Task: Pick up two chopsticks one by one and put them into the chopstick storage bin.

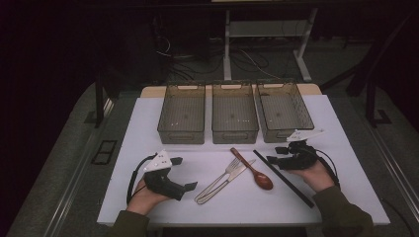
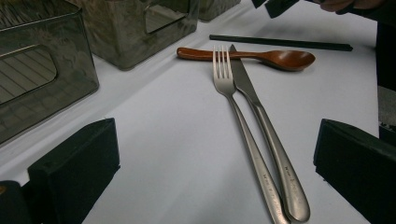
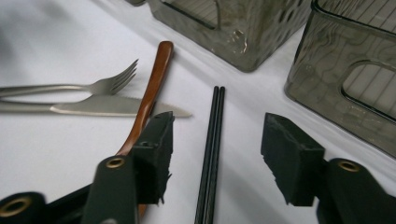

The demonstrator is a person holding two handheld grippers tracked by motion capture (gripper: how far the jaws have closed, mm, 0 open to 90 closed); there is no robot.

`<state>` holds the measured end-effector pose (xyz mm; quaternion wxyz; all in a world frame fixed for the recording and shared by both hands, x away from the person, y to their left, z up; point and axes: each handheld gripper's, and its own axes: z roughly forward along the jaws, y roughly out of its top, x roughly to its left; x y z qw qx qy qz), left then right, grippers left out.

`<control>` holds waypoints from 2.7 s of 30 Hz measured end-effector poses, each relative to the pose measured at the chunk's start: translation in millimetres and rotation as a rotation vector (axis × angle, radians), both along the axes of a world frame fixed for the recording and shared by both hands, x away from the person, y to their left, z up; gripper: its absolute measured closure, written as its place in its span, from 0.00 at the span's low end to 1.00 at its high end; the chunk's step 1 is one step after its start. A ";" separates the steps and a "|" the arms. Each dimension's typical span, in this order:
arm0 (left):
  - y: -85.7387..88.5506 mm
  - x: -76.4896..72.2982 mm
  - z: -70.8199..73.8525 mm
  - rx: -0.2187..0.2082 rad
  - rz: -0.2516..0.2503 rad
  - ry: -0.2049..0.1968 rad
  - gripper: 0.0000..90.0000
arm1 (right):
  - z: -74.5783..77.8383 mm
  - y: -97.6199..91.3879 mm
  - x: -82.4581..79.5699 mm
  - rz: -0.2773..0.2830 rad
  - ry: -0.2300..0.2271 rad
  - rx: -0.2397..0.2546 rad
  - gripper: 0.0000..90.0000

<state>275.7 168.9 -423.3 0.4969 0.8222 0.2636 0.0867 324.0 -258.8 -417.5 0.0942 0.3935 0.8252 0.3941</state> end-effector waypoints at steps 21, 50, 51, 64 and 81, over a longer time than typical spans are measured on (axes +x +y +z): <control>1.1 -3.3 -1.6 -0.001 0.008 0.007 0.00 | -5.4 -36.0 -54.6 0.036 -0.022 0.014 0.49; 0.1 -3.2 -4.4 -0.004 0.008 0.019 0.00 | -21.4 -66.5 -90.4 0.021 0.031 -0.055 0.85; 0.2 -3.2 -4.4 -0.003 0.008 0.019 0.00 | -21.8 -65.7 -90.5 0.021 0.034 -0.054 0.85; 0.2 -3.2 -4.5 -0.002 0.009 0.017 0.00 | -25.6 -62.5 -89.3 0.031 0.050 -0.096 0.89; -0.7 -3.2 -4.8 0.004 0.006 0.018 0.00 | -28.5 -60.2 -87.1 0.027 0.029 -0.147 0.90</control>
